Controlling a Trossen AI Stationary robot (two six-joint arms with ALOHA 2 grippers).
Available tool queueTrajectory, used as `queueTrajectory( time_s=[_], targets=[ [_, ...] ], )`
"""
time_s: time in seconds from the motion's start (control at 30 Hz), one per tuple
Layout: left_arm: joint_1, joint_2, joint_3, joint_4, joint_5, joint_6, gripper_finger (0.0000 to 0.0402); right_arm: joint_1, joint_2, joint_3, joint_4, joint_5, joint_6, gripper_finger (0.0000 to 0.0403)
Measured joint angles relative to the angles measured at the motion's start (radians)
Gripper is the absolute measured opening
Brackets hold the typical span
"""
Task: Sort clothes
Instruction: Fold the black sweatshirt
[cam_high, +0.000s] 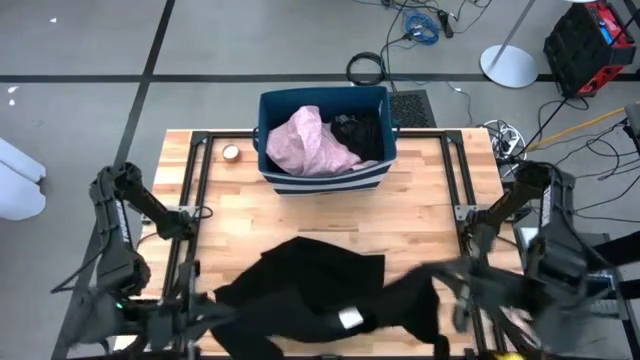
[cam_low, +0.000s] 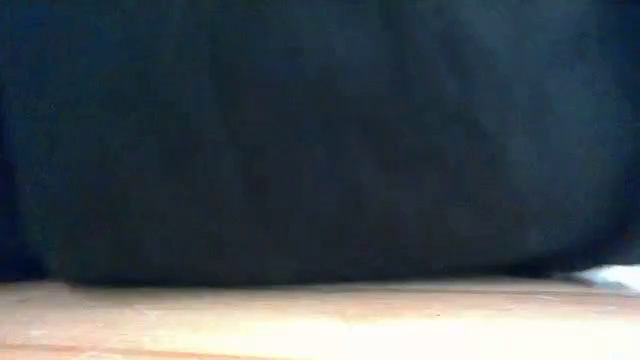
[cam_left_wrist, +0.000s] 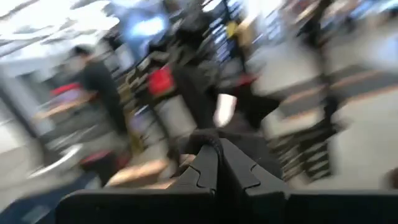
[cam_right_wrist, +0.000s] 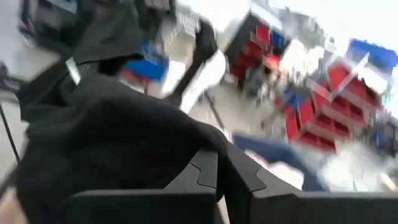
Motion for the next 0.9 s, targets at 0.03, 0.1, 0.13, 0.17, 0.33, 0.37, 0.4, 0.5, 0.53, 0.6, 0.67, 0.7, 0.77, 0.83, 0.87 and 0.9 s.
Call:
queueTrajectory(
  time_s=[0.03, 0.1, 0.13, 0.17, 0.33, 0.37, 0.4, 0.5, 0.53, 0.6, 0.67, 0.7, 0.77, 0.83, 0.87, 0.9],
  targets=[
    [0.006, -0.001, -0.009, -0.046, -0.048, -0.036, 0.0002, -0.03, 0.0, -0.006, -0.086, -0.023, 0.097, 0.0],
    [0.021, -0.001, -0.027, -0.149, -0.115, -0.134, 0.0002, -0.096, 0.0, -0.028, -0.263, -0.067, 0.298, 0.0],
    [0.03, -0.001, -0.034, -0.206, -0.124, -0.202, 0.0002, -0.131, 0.0, -0.045, -0.336, -0.083, 0.392, 0.0],
    [0.041, -0.002, -0.042, -0.267, -0.133, -0.275, 0.0002, -0.168, 0.0, -0.065, -0.39, -0.095, 0.473, 0.0],
    [0.095, -0.006, -0.062, -0.642, -0.135, -0.753, 0.0001, -0.326, 0.0, -0.188, -0.415, -0.189, 0.606, 0.0],
    [0.11, -0.006, -0.074, -0.715, -0.131, -0.853, 0.0001, -0.357, 0.0, -0.214, -0.379, -0.217, 0.598, 0.0],
    [0.123, -0.006, -0.088, -0.777, -0.12, -0.946, 0.0001, -0.389, 0.0, -0.243, -0.331, -0.252, 0.579, 0.0],
    [0.156, -0.004, -0.122, -0.95, -0.062, -1.195, 0.0001, -0.486, 0.0, -0.332, -0.159, -0.403, 0.476, 0.0],
    [0.163, -0.004, -0.126, -0.996, -0.035, -1.266, 0.0001, -0.515, 0.0, -0.362, -0.093, -0.458, 0.439, 0.0],
    [0.183, -0.006, -0.142, -1.068, 0.022, -1.371, 0.0001, -0.57, 0.0, -0.416, 0.028, -0.561, 0.374, 0.0],
    [0.206, -0.006, -0.17, -1.11, 0.069, -1.443, 0.0001, -0.615, 0.0, -0.465, 0.116, -0.648, 0.336, 0.0],
    [0.218, -0.005, -0.191, -1.117, 0.093, -1.479, 0.0001, -0.635, 0.0, -0.488, 0.153, -0.675, 0.325, 0.0],
    [0.241, -0.005, -0.239, -1.121, 0.162, -1.528, 0.0001, -0.676, 0.0, -0.532, 0.206, -0.722, 0.317, 0.0],
    [0.263, -0.005, -0.288, -1.093, 0.231, -1.553, 0.0001, -0.712, 0.0, -0.574, 0.236, -0.763, 0.324, 0.0],
    [0.273, -0.005, -0.314, -1.082, 0.262, -1.553, 0.0001, -0.73, 0.0, -0.594, 0.251, -0.787, 0.336, 0.0],
    [0.282, -0.005, -0.336, -1.061, 0.287, -1.553, 0.0001, -0.746, 0.0, -0.612, 0.266, -0.813, 0.353, 0.0]
  ],
)
